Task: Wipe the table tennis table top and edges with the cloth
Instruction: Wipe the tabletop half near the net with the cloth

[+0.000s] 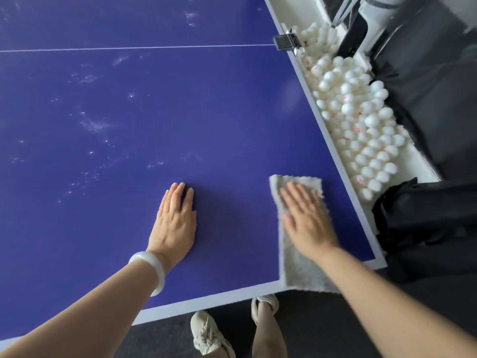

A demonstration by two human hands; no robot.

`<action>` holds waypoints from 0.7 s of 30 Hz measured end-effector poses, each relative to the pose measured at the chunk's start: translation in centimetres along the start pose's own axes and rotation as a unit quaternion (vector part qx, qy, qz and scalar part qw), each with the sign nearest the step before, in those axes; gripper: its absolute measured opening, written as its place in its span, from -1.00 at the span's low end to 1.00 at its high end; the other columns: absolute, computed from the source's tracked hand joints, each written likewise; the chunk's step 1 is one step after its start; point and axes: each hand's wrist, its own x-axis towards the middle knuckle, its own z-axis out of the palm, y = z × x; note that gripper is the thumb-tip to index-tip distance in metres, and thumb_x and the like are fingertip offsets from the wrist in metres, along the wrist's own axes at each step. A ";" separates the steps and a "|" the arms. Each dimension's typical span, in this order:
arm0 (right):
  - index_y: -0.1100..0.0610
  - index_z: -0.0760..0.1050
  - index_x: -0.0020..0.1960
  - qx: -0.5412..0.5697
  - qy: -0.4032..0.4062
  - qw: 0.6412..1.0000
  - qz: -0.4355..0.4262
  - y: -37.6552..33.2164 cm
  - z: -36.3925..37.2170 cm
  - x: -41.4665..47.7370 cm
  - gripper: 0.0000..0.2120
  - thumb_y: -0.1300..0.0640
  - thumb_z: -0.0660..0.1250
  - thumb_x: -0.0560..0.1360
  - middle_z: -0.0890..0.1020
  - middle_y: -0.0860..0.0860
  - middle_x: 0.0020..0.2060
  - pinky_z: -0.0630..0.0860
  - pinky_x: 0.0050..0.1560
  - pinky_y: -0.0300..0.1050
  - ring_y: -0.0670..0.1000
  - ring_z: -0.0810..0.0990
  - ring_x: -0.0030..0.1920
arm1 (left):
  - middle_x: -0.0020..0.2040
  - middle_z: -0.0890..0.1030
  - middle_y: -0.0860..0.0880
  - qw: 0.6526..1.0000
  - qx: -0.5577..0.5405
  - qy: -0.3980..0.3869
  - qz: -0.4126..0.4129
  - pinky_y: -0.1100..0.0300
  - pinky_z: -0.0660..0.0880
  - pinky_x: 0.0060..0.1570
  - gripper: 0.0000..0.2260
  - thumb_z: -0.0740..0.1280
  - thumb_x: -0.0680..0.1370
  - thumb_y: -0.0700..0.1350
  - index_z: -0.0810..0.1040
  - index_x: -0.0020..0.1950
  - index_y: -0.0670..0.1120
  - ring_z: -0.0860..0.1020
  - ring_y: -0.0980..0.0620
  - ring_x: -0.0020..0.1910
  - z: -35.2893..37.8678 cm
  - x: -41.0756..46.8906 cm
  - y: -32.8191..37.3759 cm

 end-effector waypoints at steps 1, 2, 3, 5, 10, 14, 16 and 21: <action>0.09 0.20 0.59 -0.003 -0.005 0.999 0.033 2.9 -0.6 -0.3 -0.44 -0.08 -0.08 0.65 0.15 0.03 0.60 0.04 0.58 0.17 0.06 0.09 0.60 | 0.44 0.37 -0.33 0.999 0.000 0.004 0.039 -0.19 0.23 0.47 -0.55 0.17 0.57 -0.20 0.39 0.43 -0.34 0.31 -0.32 0.46 0.2 0.0 0.5; 0.10 0.19 0.60 -0.005 -0.008 0.998 0.056 5.4 -1.0 -0.8 -0.43 -0.08 -0.10 0.65 0.13 0.03 0.60 0.00 0.59 0.14 0.06 0.08 0.61 | 0.42 0.40 -0.32 0.996 0.005 0.007 0.084 -0.20 0.27 0.44 -0.56 0.19 0.56 -0.21 0.42 0.42 -0.33 0.35 -0.31 0.44 0.5 0.0 1.1; 0.11 0.17 0.60 -0.006 -0.011 0.997 0.070 7.3 -1.4 -1.2 -0.43 -0.08 -0.10 0.65 0.11 0.04 0.60 -0.01 0.60 0.12 0.07 0.08 0.61 | 0.41 0.42 -0.31 0.993 0.010 0.005 0.115 -0.21 0.30 0.43 -0.57 0.17 0.57 -0.18 0.43 0.41 -0.32 0.38 -0.30 0.42 0.7 0.1 1.6; 0.10 0.09 0.61 -0.009 -0.018 0.997 0.076 9.3 -1.5 -1.6 -0.43 -0.08 -0.11 0.65 0.10 0.04 0.61 0.02 0.59 0.14 0.07 0.07 0.61 | 0.42 0.43 -0.27 0.993 0.010 -0.012 0.115 -0.19 0.29 0.44 -0.54 0.08 0.60 -0.09 0.43 0.43 -0.29 0.39 -0.27 0.43 0.9 0.3 2.4; 0.09 0.08 0.61 -0.003 -0.015 0.997 0.076 9.1 -1.3 -1.7 -0.45 -0.06 -0.08 0.65 0.10 0.02 0.61 0.09 0.57 0.18 0.04 0.05 0.61 | 0.44 0.41 -0.23 0.995 0.009 -0.018 0.098 -0.13 0.20 0.50 -0.51 0.02 0.62 -0.03 0.41 0.46 -0.24 0.35 -0.22 0.47 1.4 0.2 2.1; 0.10 0.11 0.62 -0.008 -0.018 0.994 0.107 6.5 -1.8 -2.8 -0.41 -0.07 -0.11 0.63 0.08 0.04 0.61 0.05 0.58 0.18 0.06 0.02 0.62 | 0.45 0.40 -0.21 0.995 -0.013 -0.017 0.097 -0.09 0.14 0.52 -0.51 0.03 0.62 -0.03 0.40 0.47 -0.23 0.32 -0.19 0.48 1.5 0.3 2.0; 0.08 0.09 0.63 -0.009 -0.014 0.994 0.111 3.0 -1.1 -3.1 -0.40 -0.09 -0.10 0.63 0.07 0.04 0.62 0.02 0.59 0.17 0.06 -0.01 0.62 | 0.46 0.38 -0.18 0.995 -0.031 -0.020 0.088 -0.04 0.09 0.54 -0.51 0.01 0.61 -0.04 0.40 0.47 -0.22 0.29 -0.17 0.50 1.4 0.3 2.2; 0.10 0.04 0.63 0.045 -0.017 0.995 0.087 -11.4 0.8 0.3 -0.34 -0.13 -0.11 0.59 0.06 0.11 0.62 -0.04 0.57 0.23 0.12 -0.02 0.62 | 0.47 0.37 -0.03 0.980 -0.197 0.002 -0.017 0.14 0.07 0.53 -0.61 0.16 0.63 -0.28 0.43 0.46 -0.14 0.28 -0.04 0.49 0.5 0.9 2.4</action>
